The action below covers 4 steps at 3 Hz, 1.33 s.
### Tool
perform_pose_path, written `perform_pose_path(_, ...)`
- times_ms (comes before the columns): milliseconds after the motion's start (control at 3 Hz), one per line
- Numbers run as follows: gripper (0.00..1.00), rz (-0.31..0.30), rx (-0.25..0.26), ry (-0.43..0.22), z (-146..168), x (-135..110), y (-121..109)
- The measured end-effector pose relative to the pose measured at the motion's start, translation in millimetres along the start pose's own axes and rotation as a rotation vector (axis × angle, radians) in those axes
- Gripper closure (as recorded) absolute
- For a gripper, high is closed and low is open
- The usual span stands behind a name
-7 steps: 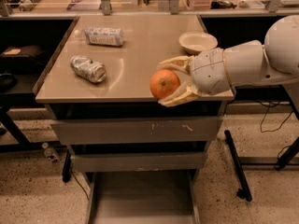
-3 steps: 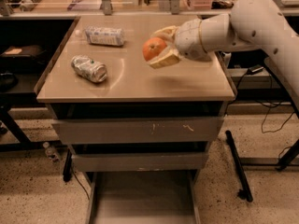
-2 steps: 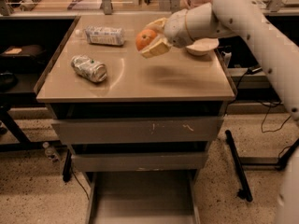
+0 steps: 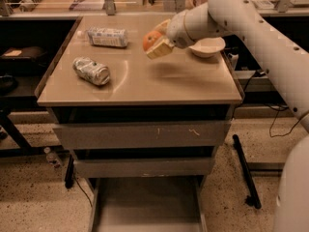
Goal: Pick orange from bottom drawer and place on counter
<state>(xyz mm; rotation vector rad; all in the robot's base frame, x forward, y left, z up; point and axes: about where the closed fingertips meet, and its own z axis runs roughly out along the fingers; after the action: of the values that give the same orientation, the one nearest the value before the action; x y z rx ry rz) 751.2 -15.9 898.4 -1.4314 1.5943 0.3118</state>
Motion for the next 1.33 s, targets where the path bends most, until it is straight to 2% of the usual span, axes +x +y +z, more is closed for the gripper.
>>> perform_pose_path(333, 1.0, 0.036, 0.038, 0.061, 4, 23, 24)
perform_pose_path(1000, 1.0, 0.075, 0.052, 0.055, 16, 44, 45)
perform_pose_path(1333, 0.83, 0.075, 0.052, 0.055, 16, 44, 45)
